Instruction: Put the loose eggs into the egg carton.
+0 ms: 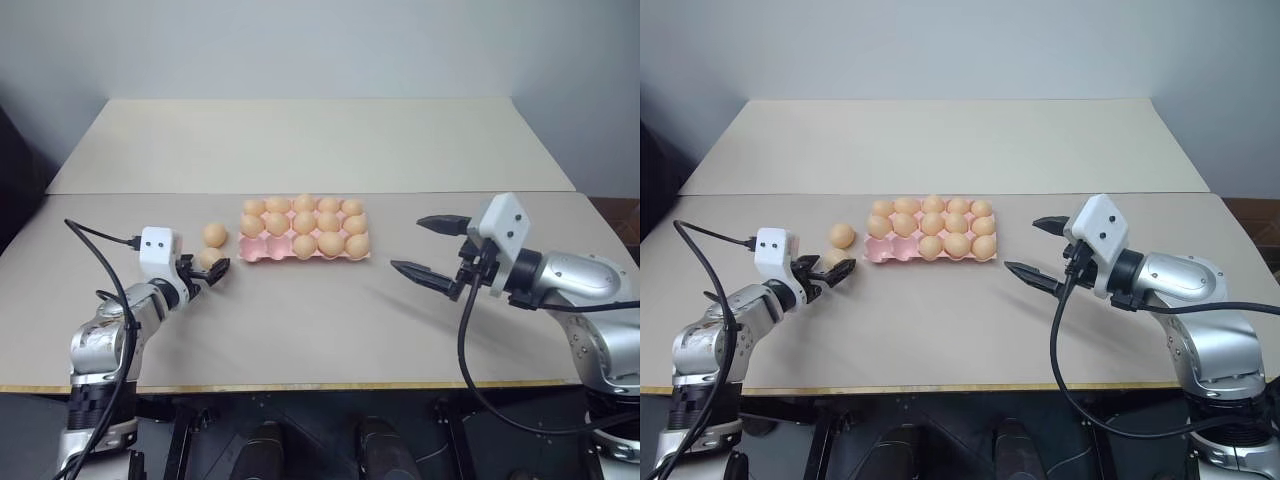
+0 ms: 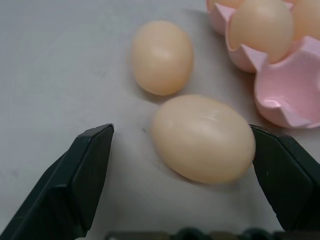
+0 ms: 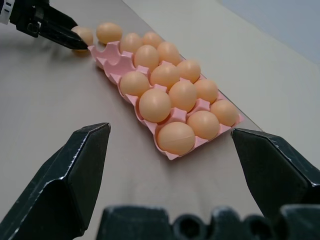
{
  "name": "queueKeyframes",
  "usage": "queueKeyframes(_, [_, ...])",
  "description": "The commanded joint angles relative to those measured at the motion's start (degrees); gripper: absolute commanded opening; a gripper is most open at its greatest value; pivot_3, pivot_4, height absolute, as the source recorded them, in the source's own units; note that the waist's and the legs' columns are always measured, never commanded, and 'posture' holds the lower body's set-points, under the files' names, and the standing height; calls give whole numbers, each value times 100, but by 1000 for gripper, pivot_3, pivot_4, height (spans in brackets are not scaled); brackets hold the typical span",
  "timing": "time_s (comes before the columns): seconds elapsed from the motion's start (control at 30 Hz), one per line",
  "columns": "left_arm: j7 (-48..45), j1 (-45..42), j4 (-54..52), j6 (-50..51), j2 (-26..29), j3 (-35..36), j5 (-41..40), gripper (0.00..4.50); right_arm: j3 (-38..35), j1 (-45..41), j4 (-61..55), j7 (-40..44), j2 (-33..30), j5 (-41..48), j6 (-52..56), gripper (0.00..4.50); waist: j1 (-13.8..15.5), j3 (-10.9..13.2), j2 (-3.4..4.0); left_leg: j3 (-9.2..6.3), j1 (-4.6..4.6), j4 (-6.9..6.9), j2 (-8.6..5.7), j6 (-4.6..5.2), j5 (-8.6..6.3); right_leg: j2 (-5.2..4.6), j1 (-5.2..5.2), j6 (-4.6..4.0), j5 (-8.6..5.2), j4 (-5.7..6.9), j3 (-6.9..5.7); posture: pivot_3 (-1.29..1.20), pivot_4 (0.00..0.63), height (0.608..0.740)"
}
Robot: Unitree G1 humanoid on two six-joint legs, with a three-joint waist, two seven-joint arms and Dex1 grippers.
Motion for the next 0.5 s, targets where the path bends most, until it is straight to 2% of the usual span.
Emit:
queueKeyframes(0.03, [7, -201, 150, -71, -78, -6, 44, 3623, -112, -153, -175, -59, -19, 167, -114, 4500, 10, 0, 0, 0, 1, 0, 0, 0, 0, 0, 1, 0, 0, 1, -1, 0, 150, 740])
queueKeyframes(0.17, [3, -272, 274, -134, -142, -14, 122, 2431, -109, -187, -178, -106, -18, 203, -84, 4500, 21, -1, -1, 0, 2, 3, -2, 0, 0, -2, 4, 1, 0, 2, -1, 0, 150, 740])
queueKeyframes(0.23, [-10, -237, 246, -98, -126, 42, 103, 2155, -103, -192, -182, -131, -31, 230, -81, 4500, 25, -1, -1, 0, 2, 3, -2, 0, 0, -1, 3, 1, 0, 1, 0, 0, 150, 740])
queueKeyframes(0.37, [-9, 8, -112, 68, 7, 155, 51, 2155, -113, -186, -209, -200, -50, 269, -53, 4500, 12, -2, -1, 0, 1, 3, -2, 0, 0, -2, 2, 1, 0, 1, 0, 0, 150, 740])
queueKeyframes(0.5, [-154, 578, -1121, 377, 295, 521, -204, 2155, -171, -106, -294, -246, -83, 312, -24, 4500, -45, -2, -1, 0, 0, 1, 4, 0, 0, 3, -4, 1, 0, 1, 5, 0, 150, 740])
